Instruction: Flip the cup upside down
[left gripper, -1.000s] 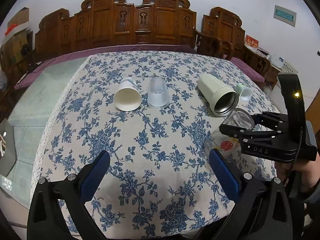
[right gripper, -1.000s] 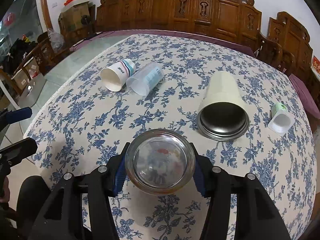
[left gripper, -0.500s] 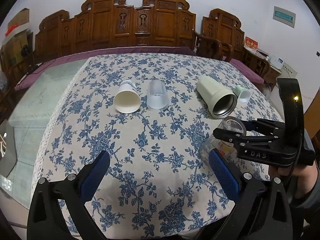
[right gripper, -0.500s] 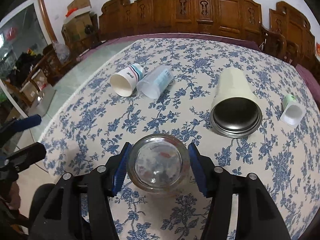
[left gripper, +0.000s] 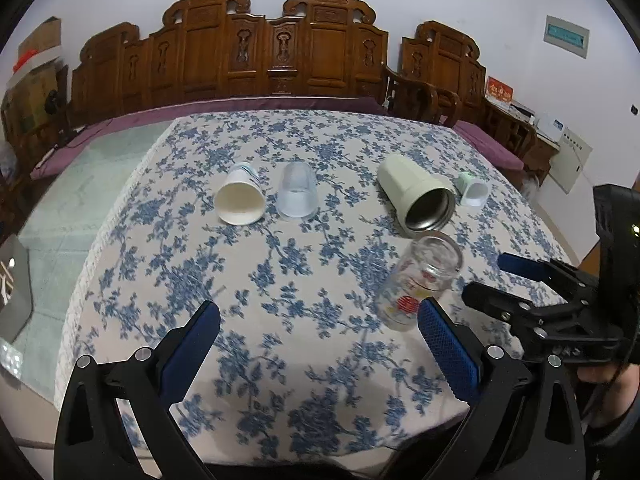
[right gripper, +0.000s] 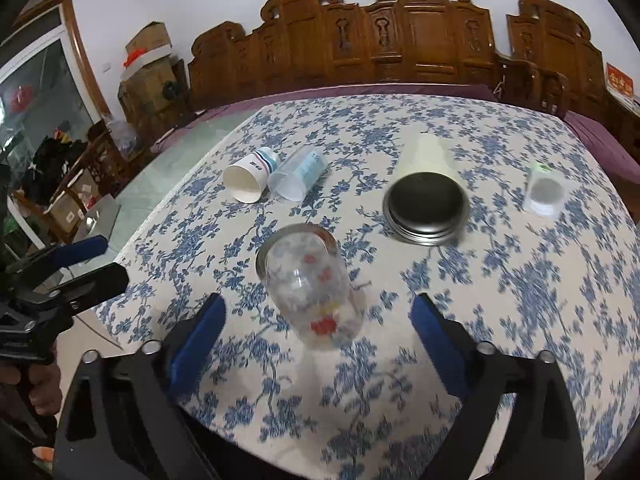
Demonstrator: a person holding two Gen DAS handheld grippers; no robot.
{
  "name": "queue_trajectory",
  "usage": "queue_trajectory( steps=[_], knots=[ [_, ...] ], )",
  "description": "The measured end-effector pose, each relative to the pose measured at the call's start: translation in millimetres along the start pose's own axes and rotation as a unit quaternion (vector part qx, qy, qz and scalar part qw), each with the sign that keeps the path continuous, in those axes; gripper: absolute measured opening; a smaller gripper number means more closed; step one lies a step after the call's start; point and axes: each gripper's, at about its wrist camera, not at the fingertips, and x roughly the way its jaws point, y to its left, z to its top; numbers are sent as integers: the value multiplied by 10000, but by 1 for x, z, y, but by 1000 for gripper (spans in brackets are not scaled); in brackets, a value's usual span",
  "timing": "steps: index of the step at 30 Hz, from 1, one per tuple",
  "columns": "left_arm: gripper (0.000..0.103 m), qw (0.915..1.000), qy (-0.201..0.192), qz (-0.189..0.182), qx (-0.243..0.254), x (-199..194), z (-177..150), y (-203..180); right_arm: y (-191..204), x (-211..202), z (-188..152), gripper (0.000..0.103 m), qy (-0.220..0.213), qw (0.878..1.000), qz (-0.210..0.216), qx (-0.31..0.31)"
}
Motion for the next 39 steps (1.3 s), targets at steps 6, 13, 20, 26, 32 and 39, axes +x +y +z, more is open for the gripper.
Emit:
queue_trajectory(
  steps=[6,13,20,26,32,39],
  knots=[
    [95,10000,32,16,-27,-10,-12,-17,-6,-33,-16,100,-114,9999,-65,99],
    [95,9999,-64,54,-115,-34,-25,-34,-8,-80,-34,100,-471,9987,-171,116],
    [95,9984,-538,191,58,-75,-32,-60,1,-137,-44,100,-1052,9938,-357,21],
    [95,9950,-962,231,145,-115,-34,-79,6,-189,-48,100,-1631,9853,-518,4],
    [95,9916,-1252,256,176,-149,-32,-90,11,-223,-51,100,-2011,9779,-576,2],
    [95,9881,-1467,431,169,-170,-33,-94,15,-234,-52,100,-2152,9749,-577,-4]
  ],
)
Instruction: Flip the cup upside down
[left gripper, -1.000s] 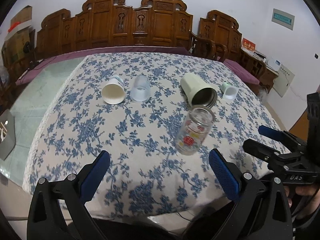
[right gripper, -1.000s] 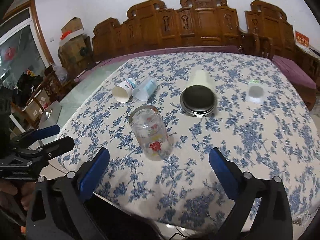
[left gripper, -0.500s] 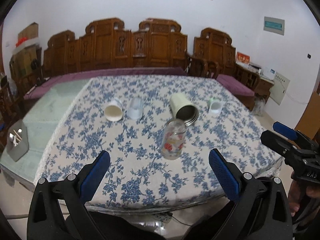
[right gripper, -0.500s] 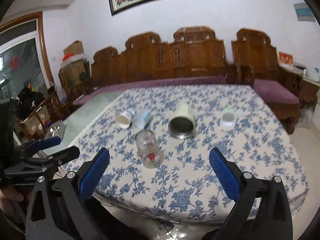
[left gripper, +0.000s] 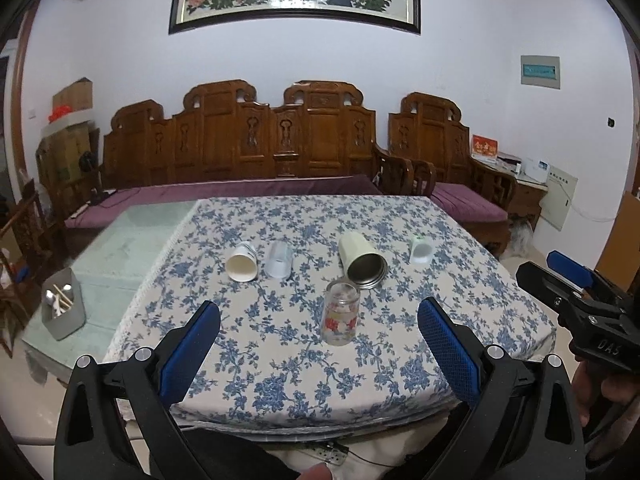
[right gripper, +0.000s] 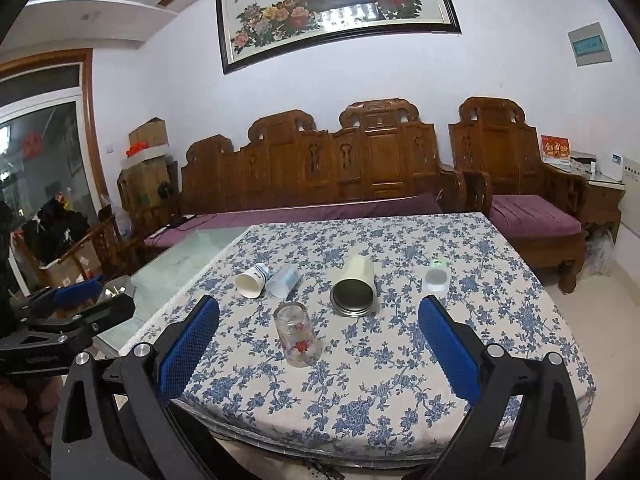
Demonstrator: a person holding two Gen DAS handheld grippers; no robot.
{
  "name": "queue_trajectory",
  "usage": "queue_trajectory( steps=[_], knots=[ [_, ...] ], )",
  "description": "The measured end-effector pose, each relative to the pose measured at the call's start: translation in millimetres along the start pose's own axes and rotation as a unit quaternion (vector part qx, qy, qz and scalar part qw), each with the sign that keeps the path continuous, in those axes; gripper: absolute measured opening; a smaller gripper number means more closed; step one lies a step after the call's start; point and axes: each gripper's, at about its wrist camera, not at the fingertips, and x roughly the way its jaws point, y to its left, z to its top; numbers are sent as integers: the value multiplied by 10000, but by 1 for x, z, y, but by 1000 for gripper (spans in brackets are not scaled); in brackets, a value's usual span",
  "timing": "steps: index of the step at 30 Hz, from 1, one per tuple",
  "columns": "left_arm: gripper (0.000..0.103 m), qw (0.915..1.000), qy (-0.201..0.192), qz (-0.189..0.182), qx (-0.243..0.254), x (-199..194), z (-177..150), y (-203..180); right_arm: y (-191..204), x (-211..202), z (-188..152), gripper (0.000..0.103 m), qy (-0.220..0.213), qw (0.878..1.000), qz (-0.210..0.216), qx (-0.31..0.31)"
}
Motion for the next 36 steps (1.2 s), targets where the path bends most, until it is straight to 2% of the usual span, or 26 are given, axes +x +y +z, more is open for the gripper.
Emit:
queue_trajectory(
  steps=[36],
  knots=[
    [95,9999,-47,144,-5,-3,-4,-1,3,9,-9,100,98,9999,8,57]
  ],
)
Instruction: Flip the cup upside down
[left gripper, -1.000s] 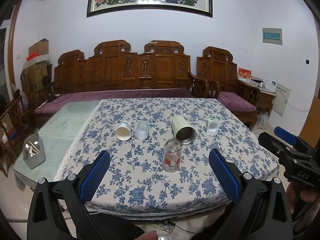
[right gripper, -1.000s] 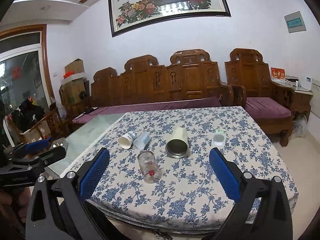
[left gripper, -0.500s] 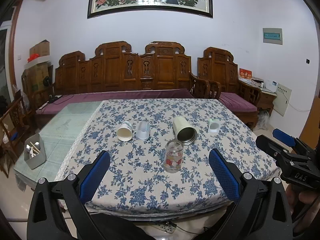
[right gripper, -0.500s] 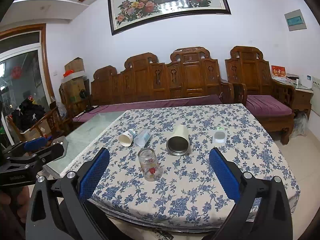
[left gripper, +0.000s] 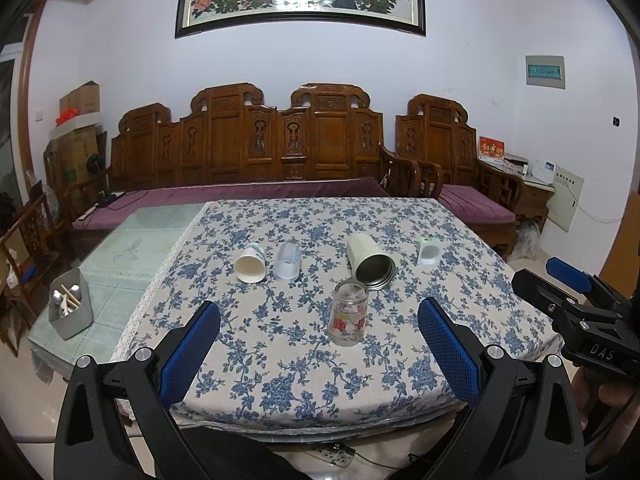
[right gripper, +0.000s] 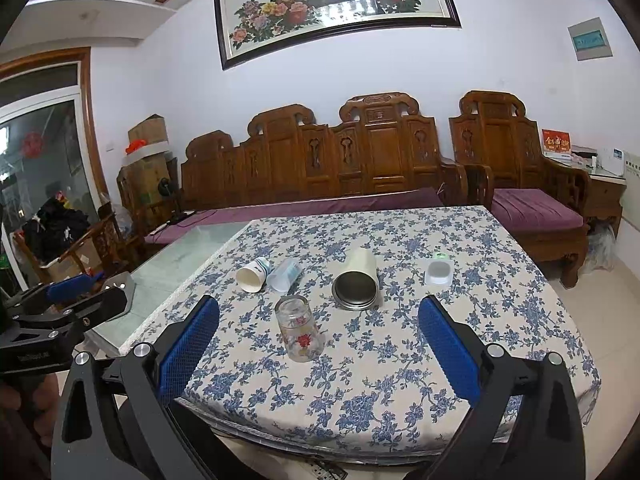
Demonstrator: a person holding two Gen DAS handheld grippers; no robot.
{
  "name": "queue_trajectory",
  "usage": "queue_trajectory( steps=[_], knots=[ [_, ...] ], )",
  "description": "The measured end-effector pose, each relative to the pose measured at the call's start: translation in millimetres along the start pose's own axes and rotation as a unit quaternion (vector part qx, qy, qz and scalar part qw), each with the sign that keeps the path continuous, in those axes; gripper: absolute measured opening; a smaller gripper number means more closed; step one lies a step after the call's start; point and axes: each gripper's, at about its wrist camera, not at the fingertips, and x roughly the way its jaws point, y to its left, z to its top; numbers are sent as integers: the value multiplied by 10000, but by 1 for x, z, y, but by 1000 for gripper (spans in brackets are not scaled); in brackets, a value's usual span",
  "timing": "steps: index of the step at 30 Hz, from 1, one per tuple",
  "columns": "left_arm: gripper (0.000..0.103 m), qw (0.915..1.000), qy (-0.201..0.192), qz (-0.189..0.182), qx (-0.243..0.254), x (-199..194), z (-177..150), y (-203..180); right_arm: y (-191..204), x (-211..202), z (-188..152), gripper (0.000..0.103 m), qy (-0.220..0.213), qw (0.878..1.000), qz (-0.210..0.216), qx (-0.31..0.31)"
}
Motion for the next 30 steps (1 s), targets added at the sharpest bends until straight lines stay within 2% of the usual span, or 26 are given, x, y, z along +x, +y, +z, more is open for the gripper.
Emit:
queue_trajectory(
  steps=[30],
  knots=[
    [95,10000,-82,-26,50,-5,2,2,0,0,1,100,-3,10000,-3,2]
  ],
)
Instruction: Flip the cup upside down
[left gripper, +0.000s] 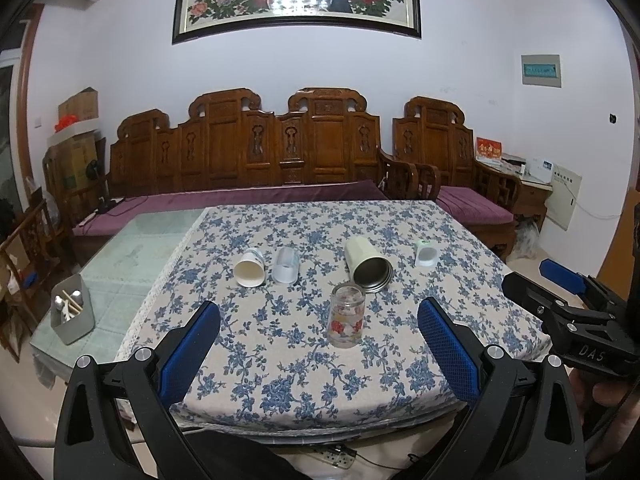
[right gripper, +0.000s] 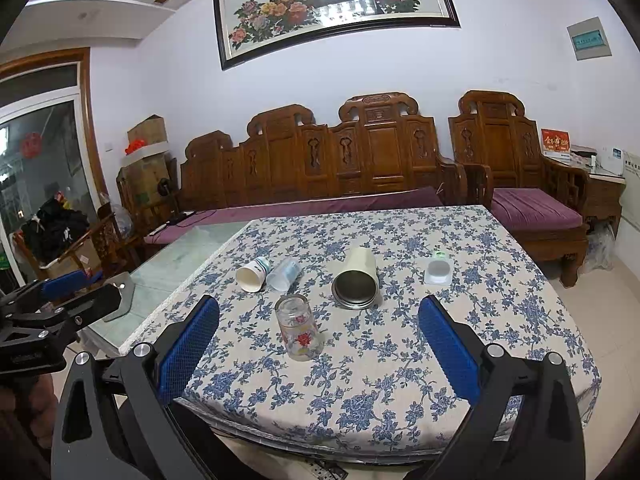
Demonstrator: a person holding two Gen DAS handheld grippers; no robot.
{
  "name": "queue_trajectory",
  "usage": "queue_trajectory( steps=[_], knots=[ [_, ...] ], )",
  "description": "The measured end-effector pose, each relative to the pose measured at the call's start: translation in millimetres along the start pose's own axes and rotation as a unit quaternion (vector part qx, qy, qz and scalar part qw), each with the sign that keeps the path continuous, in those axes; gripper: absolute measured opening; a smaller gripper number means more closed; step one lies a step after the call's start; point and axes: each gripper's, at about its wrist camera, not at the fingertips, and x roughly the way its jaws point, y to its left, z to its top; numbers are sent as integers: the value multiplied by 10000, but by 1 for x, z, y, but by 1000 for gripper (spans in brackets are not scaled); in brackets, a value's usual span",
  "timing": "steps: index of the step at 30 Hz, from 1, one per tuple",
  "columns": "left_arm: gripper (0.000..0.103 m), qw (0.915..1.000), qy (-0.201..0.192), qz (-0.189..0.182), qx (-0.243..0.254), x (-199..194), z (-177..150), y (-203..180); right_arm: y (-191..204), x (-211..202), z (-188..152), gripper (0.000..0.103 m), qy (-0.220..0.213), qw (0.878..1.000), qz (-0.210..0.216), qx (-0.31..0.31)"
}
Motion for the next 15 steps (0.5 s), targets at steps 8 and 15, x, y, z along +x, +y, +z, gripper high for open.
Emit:
queue_trajectory(
  steps=[8,15],
  knots=[
    [95,10000,-54,13,12,-2,-1,0,0,0,0,100,3,10000,7,-1],
    [95,10000,-54,35,13,-2,0,0,0,0,0,100,0,10000,2,9]
  ],
)
